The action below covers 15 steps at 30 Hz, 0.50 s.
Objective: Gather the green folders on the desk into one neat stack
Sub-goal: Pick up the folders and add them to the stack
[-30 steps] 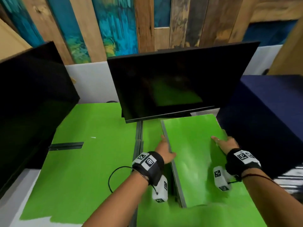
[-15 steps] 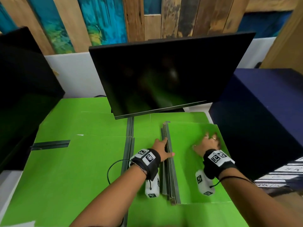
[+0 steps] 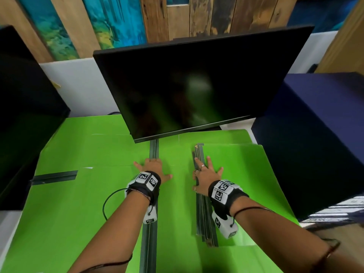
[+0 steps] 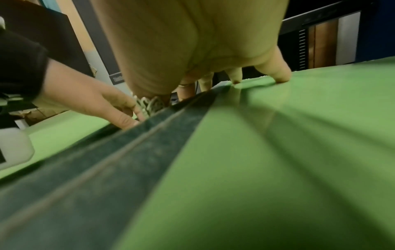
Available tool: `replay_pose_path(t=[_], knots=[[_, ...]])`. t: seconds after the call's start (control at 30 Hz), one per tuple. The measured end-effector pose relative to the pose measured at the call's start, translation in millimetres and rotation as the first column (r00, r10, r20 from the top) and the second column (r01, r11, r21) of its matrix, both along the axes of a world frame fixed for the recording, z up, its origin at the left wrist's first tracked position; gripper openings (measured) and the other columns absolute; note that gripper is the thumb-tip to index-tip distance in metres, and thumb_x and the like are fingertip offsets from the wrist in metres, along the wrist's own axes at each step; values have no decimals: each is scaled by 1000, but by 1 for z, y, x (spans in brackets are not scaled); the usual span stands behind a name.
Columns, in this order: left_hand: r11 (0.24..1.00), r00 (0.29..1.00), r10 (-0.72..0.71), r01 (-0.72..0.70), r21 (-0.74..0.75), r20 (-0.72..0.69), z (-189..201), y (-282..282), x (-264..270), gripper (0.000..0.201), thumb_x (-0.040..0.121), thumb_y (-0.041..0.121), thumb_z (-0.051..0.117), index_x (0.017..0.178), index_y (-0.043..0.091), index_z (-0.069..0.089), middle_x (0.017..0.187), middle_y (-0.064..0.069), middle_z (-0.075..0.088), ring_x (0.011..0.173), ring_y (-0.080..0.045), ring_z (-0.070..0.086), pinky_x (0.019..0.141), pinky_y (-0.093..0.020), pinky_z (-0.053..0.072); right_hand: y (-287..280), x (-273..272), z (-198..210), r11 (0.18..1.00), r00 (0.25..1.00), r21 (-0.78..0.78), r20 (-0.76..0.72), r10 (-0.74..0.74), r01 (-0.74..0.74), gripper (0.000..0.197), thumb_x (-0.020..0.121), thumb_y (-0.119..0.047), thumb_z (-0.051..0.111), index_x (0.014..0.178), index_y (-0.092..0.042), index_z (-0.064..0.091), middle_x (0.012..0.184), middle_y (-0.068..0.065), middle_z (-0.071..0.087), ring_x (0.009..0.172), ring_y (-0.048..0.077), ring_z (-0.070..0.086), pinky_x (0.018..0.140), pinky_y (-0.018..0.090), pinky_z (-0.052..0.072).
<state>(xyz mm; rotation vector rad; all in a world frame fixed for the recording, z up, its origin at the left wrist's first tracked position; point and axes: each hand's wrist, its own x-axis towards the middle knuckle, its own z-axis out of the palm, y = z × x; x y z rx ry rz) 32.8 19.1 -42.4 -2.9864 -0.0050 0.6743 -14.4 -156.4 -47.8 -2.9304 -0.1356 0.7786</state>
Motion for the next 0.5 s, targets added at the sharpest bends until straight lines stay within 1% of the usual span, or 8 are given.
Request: replay_pose_path(t=[0.1, 0.17, 0.27, 0.3, 0.37, 0.43, 0.47, 0.5], knots=[[988, 994, 76, -65, -139, 79, 5, 3, -2, 88, 72, 58, 66, 138, 11, 32, 143, -13, 30, 130, -30, 38, 104, -44, 42, 2, 1, 5, 999, 1000, -35, -17, 7, -8, 50, 84, -37, 61, 131, -26, 49, 157, -6, -12, 142, 35, -19, 104, 74, 6], [991, 994, 94, -88, -104, 51, 12, 8, -3, 81, 76, 58, 62, 134, 7, 39, 141, -14, 34, 128, -30, 41, 104, -38, 43, 3, 1, 6, 999, 1000, -50, -16, 12, -12, 52, 84, -38, 61, 132, -26, 48, 157, -5, -12, 142, 35, -18, 104, 74, 6], [997, 997, 77, -77, 2, -10, 28, 17, -10, 63, 83, 61, 49, 116, 8, 57, 125, -9, 57, 118, -25, 51, 99, -36, 45, 3, 0, 6, 999, 1000, -48, -2, 22, -22, 50, 83, -40, 61, 130, -25, 49, 158, -6, -11, 143, 35, -17, 104, 74, 8], [998, 998, 62, -62, -17, -7, 33, 17, -11, 58, 84, 60, 48, 111, 11, 60, 119, -6, 61, 114, -24, 54, 98, -37, 43, 1, 0, 5, 999, 1000, -43, 0, 19, -19, 49, 83, -40, 61, 129, -25, 51, 158, -6, -10, 143, 35, -17, 104, 74, 8], [986, 998, 39, -30, -163, 55, 46, 20, -17, 39, 86, 56, 49, 97, 20, 61, 108, 0, 63, 110, -23, 55, 100, -40, 33, 1, -1, 5, 1000, 1000, -20, 6, 10, -10, 42, 82, -38, 62, 121, -24, 56, 158, -7, -9, 143, 34, -16, 104, 73, 7], [944, 993, 40, -1, -329, 114, 60, 17, -26, 29, 87, 50, 51, 76, 23, 52, 90, 5, 58, 107, -20, 54, 101, -42, 26, 0, -1, 4, 1000, 1000, 25, 17, -12, 11, 30, 79, -35, 64, 107, -24, 61, 158, -9, -7, 143, 33, -16, 105, 73, 5], [931, 990, 20, 31, -364, 137, 68, 14, -32, 29, 88, 47, 52, 72, 23, 49, 87, 6, 54, 108, -20, 53, 102, -44, 25, 0, -2, 4, 999, 1000, 46, 20, -23, 22, 25, 78, -33, 65, 101, -25, 61, 158, -10, -6, 144, 32, -15, 105, 73, 4], [922, 987, 5, 59, -382, 164, 74, 10, -37, 26, 89, 43, 53, 74, 21, 51, 94, 5, 53, 112, -21, 51, 104, -47, 26, 0, -3, 4, 998, 999, 60, 27, -32, 31, 23, 78, -32, 65, 99, -25, 61, 158, -10, -5, 144, 31, -14, 106, 72, 4]])
